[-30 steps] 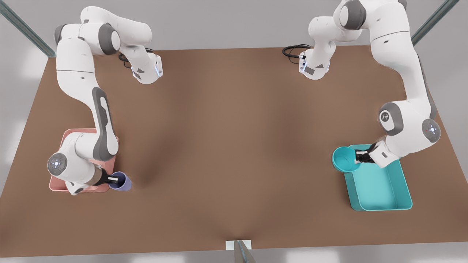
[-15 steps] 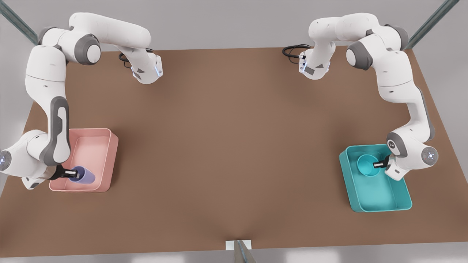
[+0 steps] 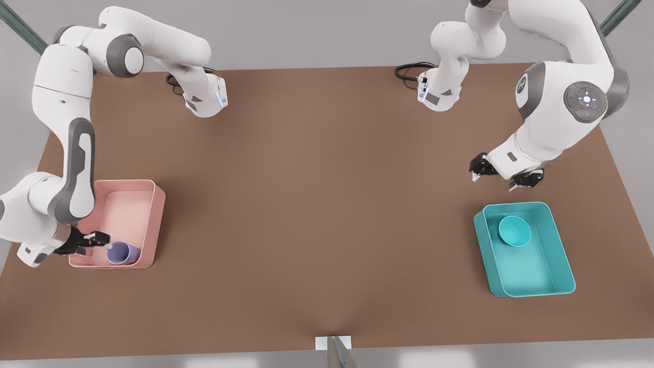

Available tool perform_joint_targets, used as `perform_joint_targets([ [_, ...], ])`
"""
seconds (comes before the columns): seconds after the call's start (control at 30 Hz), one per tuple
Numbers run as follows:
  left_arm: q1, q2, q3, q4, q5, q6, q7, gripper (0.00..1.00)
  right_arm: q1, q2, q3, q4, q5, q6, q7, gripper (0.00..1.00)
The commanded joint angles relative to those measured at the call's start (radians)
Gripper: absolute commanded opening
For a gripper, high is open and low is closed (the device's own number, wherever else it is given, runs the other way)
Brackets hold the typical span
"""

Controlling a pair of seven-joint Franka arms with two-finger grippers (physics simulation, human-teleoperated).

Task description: Put the bowls and cups in different boxes

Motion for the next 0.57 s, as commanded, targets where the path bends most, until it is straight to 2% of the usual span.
perform_joint_targets([
  [0.0, 0.008, -0.004, -0.013, 0.015, 0.033, -0.267, -0.278, 1.00, 0.023, -0.065, 0.000, 0.002, -0.001, -0.253, -0.100, 1.00],
  [0.07, 0.008, -0.003, -0.058, 0.036, 0.079, -0.268, -0.281, 1.00, 0.089, -0.102, 0.000, 0.016, -0.012, -0.303, 0.048, 1.00],
  [0.13, 0.015, -0.003, -0.068, 0.038, 0.092, -0.268, -0.283, 1.00, 0.166, -0.110, -0.001, 0.032, -0.020, -0.358, 0.383, 1.00],
  [0.2, 0.016, -0.001, -0.067, 0.039, 0.088, -0.267, -0.283, 1.00, 0.187, -0.104, 0.000, 0.041, -0.128, -0.362, 0.504, 1.00],
  [0.27, 0.016, 0.000, -0.067, 0.039, 0.088, -0.267, -0.286, 1.00, 0.232, -0.108, 0.000, 0.144, -0.141, -0.586, 0.627, 1.00],
  [0.3, 0.016, 0.000, -0.067, 0.039, 0.088, -0.267, -0.287, 1.00, 0.230, -0.134, 0.014, 0.148, -0.173, -0.612, 0.630, 1.00],
  [0.33, 0.016, 0.000, -0.067, 0.038, 0.087, -0.267, -0.287, 1.00, 0.198, -0.232, 0.103, 0.101, -0.243, -0.612, 0.667, 1.00],
  [0.43, 0.018, 0.000, -0.067, 0.039, 0.087, -0.265, -0.287, 1.00, 0.197, -0.455, 0.118, -0.071, -0.211, -0.577, 0.716, 1.00],
  [0.47, 0.018, 0.000, -0.065, 0.038, 0.087, -0.265, -0.287, 1.00, 0.197, -0.496, 0.118, -0.129, -0.210, -0.545, 0.716, 1.00],
  [0.53, 0.018, 0.000, -0.065, 0.039, 0.087, -0.265, -0.287, 1.00, 0.198, -0.495, 0.117, -0.128, -0.208, -0.542, 0.716, 1.00],
])
